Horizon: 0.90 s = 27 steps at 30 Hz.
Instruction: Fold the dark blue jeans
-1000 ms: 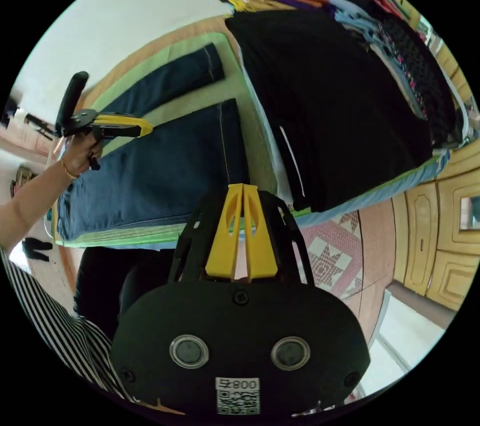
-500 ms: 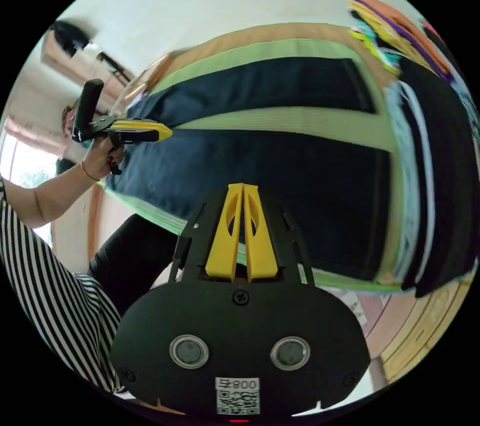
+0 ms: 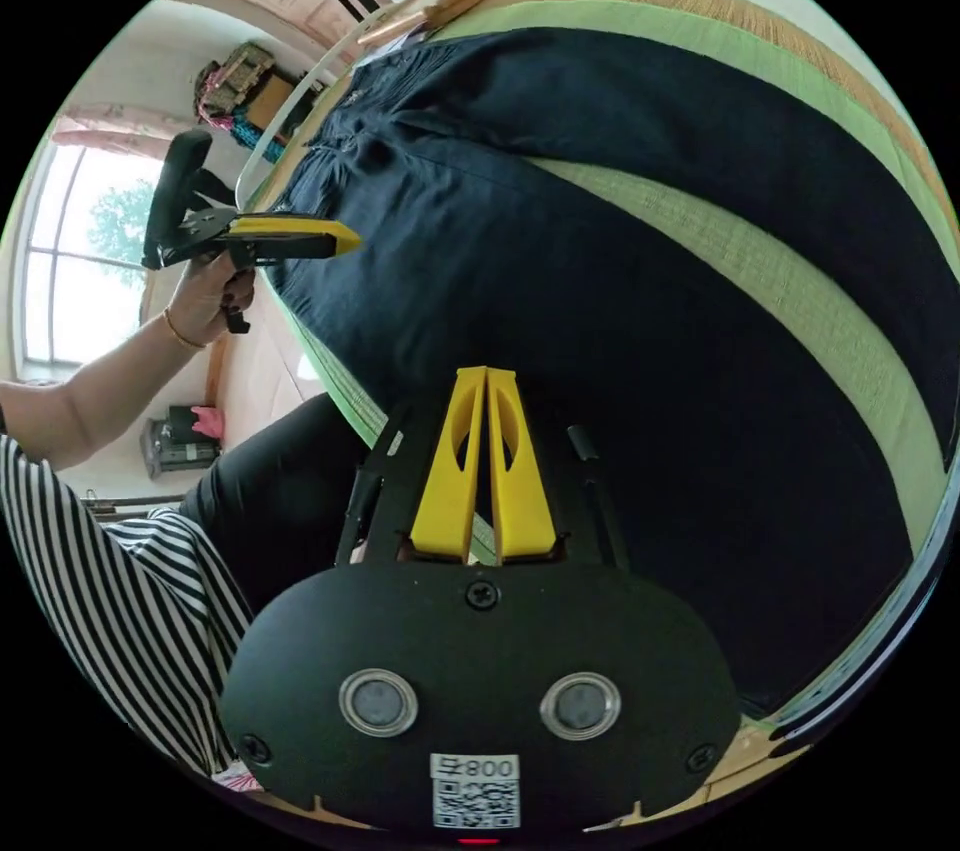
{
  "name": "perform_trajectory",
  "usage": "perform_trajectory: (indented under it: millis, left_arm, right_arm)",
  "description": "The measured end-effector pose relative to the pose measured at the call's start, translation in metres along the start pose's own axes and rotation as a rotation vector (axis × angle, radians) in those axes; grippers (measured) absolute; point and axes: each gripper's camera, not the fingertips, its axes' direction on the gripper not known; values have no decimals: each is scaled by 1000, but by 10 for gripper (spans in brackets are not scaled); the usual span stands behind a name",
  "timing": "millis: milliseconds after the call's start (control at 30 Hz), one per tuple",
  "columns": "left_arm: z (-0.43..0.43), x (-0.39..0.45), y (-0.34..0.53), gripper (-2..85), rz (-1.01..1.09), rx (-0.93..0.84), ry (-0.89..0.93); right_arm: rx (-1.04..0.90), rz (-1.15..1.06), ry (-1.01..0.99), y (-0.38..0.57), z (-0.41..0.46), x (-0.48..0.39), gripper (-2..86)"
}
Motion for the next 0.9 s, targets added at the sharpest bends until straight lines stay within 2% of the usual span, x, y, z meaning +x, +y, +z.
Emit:
perform_trajectory:
  millis: [167,300,467,567,700,767,900]
  left_arm:
    - [2,-83,39,1,-105,114,-57]
    - [25,-142,70,1,-197,80,-104]
    - [53,-201,113,1,-223,160,30]
    - [60,-227,128,1,-196,165,74]
    - [41,-269,149,1,-210,349,34]
    - [33,-312,155,1,-277,416,-45]
    - [44,-383,155,1,-412,371,-112]
  right_arm:
    - [69,-132,18,-93,-51,-64,1]
    - [115,-243,34,-178,-71,-117,1]
    - [54,-306,61,-286,-56,-180,1]
    - [-56,-316,115,-319,-39,-200,1]
    - [-34,-320,119,-332,-52,-215,1]
    - [-27,-311,113,-342,-65,-223,1]
    - [-32,-312,116,-360,-85,-235,2]
